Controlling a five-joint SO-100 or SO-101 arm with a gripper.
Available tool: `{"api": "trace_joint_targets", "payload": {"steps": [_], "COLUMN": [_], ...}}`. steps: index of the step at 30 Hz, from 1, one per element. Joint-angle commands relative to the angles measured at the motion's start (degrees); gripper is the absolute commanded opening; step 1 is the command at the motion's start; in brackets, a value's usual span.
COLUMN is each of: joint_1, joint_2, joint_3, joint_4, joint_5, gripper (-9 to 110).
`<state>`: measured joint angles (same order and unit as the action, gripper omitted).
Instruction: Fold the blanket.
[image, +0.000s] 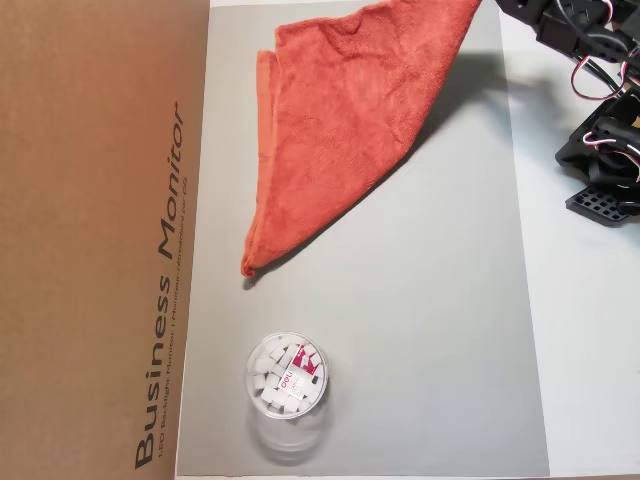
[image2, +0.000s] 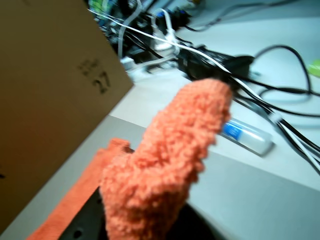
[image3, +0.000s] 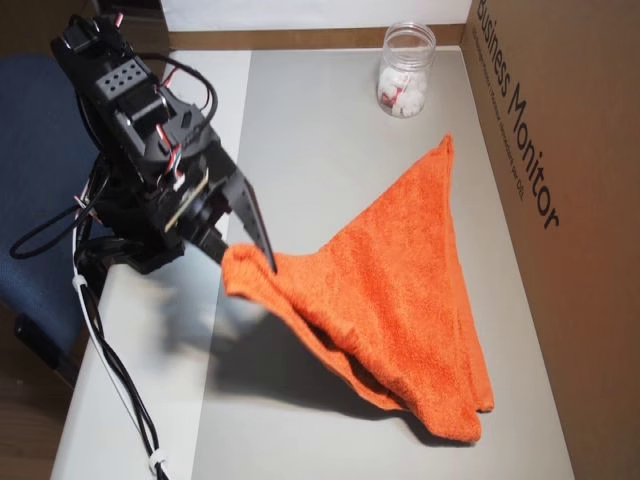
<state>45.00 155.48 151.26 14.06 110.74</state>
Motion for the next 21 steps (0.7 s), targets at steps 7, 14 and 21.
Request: {"api": "trace_joint_targets", "payload": {"steps": [7,14,21], "joint_1": [-5.9,-10.5,-16.3], "joint_2": [-8.0,-15.4,-24.1], "joint_3": [-14.5,-22.7,-30.3], "joint_4": [-1.1,-1.1,-1.1], "joint_5": [-6.1,-8.0,-13.4], "gripper": [0,0,0]}}
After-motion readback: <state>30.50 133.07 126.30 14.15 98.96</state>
